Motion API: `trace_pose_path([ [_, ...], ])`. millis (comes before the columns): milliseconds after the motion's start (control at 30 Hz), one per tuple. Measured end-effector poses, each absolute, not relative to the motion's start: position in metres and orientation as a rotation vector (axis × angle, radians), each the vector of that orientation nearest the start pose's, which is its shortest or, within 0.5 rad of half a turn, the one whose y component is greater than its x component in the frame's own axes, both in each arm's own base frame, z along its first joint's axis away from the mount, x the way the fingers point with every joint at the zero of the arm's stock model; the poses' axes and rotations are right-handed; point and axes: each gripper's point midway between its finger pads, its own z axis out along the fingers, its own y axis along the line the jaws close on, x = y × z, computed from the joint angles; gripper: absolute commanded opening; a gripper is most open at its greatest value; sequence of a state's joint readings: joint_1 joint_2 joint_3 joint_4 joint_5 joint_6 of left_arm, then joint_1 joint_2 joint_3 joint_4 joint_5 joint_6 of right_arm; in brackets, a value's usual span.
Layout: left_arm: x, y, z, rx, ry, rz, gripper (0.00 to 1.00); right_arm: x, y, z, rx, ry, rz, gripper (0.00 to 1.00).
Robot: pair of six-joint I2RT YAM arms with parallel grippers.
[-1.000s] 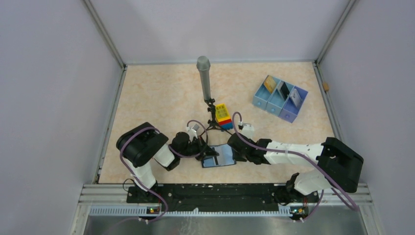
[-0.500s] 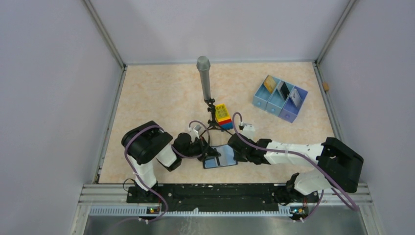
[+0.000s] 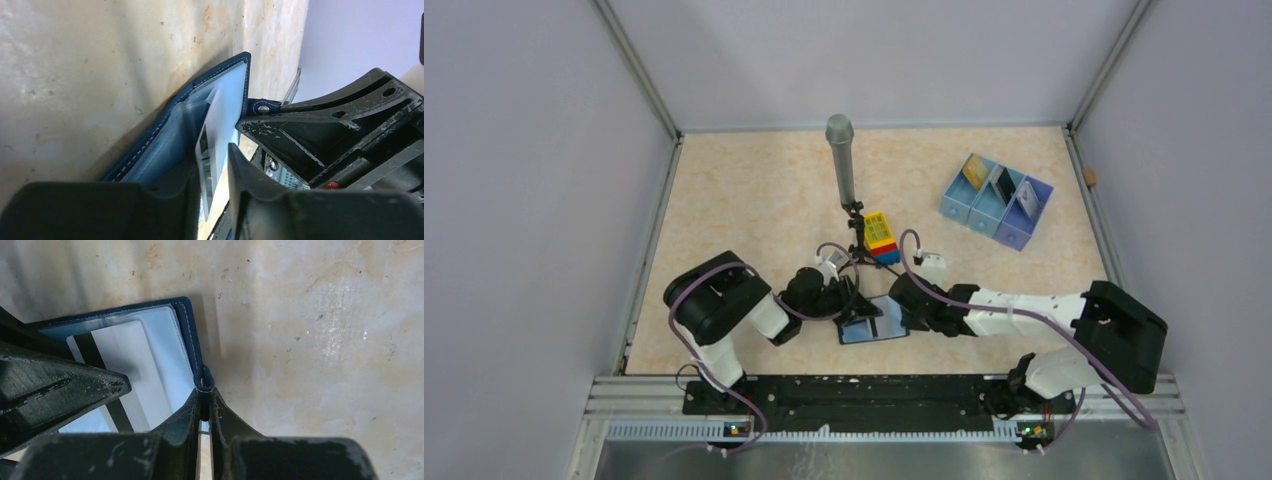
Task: Put the credit cards into the card holder
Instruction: Insert the credit card into the card holder.
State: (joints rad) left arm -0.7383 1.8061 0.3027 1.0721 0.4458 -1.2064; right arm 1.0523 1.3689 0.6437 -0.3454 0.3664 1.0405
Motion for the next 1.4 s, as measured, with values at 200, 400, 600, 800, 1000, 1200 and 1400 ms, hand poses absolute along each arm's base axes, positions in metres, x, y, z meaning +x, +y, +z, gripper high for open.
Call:
trace_pose_path([
  [200, 0.188, -0.316, 0.035, -0.173, 2.393, -1.464, 0.5, 0.171, 0.241, 0.031, 0.124, 2.54, 0.353, 0.0],
  [400, 0.194, -0.317, 0.042, -0.118, 2.418, -1.334, 0.64, 0.174, 0.243, 0.036, 0.14, 2.519, 0.376, 0.0],
  [600, 0.198, -0.311, 0.047, -0.08, 2.438, -1.198, 0.73, 0.176, 0.244, 0.037, 0.145, 2.506, 0.382, 0.0],
  [800, 0.2, -0.297, 0.051, -0.067, 2.447, -1.078, 0.78, 0.176, 0.243, 0.036, 0.156, 2.503, 0.387, 0.0],
  [1000, 0.197, -0.286, 0.049, -0.061, 2.473, -1.001, 0.69, 0.176, 0.244, 0.037, 0.157, 2.5, 0.39, 0.0],
  [1200, 0.19, -0.283, 0.047, -0.053, 2.501, -0.986, 0.62, 0.176, 0.244, 0.037, 0.157, 2.499, 0.389, 0.0],
  [1400, 0.18, -0.289, 0.042, -0.046, 2.535, -1.015, 0.51, 0.176, 0.243, 0.037, 0.157, 2.499, 0.388, 0.0],
])
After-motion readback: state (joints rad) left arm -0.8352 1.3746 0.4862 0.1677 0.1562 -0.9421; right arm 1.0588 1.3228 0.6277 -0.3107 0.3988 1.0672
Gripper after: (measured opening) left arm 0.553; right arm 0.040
